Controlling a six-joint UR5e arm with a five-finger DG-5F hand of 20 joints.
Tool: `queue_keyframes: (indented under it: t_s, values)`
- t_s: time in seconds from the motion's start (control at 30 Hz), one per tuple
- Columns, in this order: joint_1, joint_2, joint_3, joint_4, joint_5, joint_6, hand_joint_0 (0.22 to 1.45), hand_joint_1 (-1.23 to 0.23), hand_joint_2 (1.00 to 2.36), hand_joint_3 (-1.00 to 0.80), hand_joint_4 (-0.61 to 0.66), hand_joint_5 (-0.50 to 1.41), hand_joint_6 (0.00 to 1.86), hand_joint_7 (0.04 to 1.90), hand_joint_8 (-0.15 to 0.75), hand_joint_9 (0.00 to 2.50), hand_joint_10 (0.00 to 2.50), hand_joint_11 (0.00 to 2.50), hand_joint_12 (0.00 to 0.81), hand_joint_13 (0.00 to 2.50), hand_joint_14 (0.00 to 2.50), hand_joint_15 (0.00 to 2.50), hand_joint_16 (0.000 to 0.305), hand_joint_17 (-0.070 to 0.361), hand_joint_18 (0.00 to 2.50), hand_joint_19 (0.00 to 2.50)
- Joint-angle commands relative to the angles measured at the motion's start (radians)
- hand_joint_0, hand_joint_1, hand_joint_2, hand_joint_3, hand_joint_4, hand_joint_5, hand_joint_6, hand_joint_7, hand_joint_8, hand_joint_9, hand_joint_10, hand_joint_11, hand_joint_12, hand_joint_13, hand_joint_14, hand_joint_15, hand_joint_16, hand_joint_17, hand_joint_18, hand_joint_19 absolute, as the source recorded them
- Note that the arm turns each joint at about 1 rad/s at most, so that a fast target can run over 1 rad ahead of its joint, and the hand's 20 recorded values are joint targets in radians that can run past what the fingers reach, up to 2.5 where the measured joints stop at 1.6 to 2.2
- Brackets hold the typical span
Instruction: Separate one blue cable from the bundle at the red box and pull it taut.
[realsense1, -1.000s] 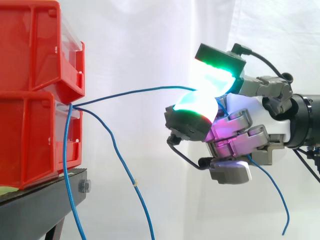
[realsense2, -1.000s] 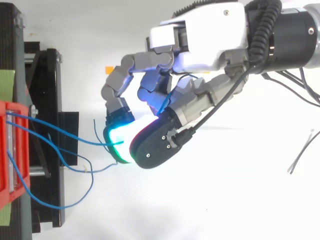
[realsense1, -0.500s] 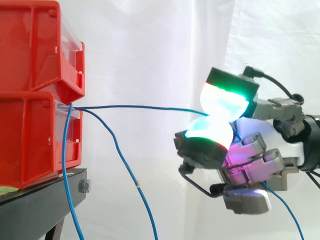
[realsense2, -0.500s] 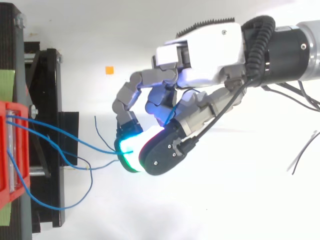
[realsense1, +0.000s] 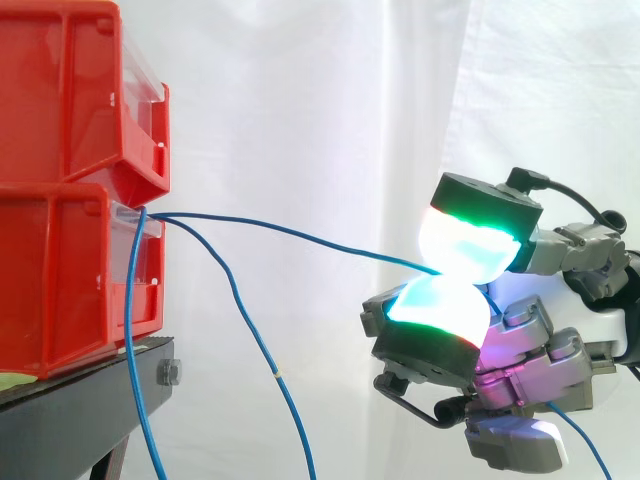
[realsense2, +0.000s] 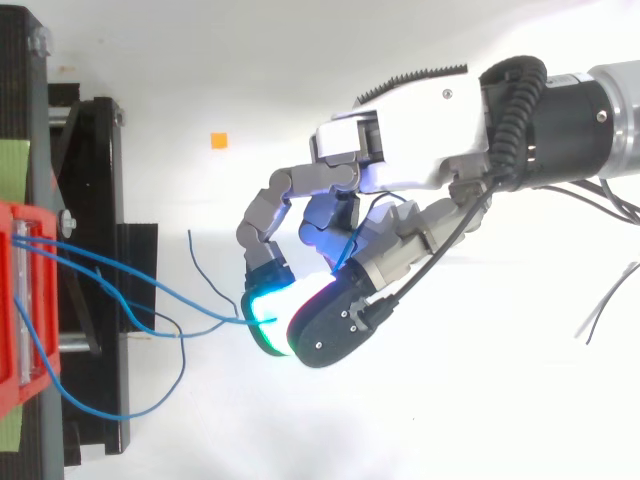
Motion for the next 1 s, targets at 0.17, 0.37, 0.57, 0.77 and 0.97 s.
queue_keyframes:
  t_s: [0.17,0.37,0.57,0.77,0.97]
  values:
    - [0.002,0.000,0.001,-0.001,0.001,-0.002,0.64,-0.76,1.02,-0.07,0.05,-0.14,0.93,1.14,0.364,0.96,1.87,1.59,0.403,1.22,1.41,1.45,0.057,0.128,1.13,0.88]
    - [0.002,0.000,-0.001,-0.001,0.002,-0.002,0.64,-0.76,1.02,-0.08,0.06,-0.14,0.93,1.14,0.362,0.94,1.87,1.58,0.403,1.22,1.41,1.45,0.057,0.129,1.13,0.89]
    - [0.002,0.000,-0.001,-0.001,0.002,-0.002,0.64,-0.76,1.02,-0.08,0.06,-0.14,0.93,1.16,0.370,0.95,1.87,1.56,0.402,1.22,1.42,1.44,0.057,0.128,1.13,0.89]
    - [0.000,0.000,-0.001,-0.001,0.002,-0.002,0.64,-0.76,1.02,-0.08,0.07,-0.14,0.93,1.16,0.361,0.95,1.86,1.58,0.408,1.22,1.41,1.45,0.057,0.129,1.13,0.88]
    - [0.002,0.000,-0.001,-0.001,0.002,-0.002,0.64,-0.76,1.02,-0.08,0.07,-0.14,0.93,1.16,0.361,0.95,1.86,1.57,0.406,1.22,1.41,1.46,0.057,0.128,1.13,0.88]
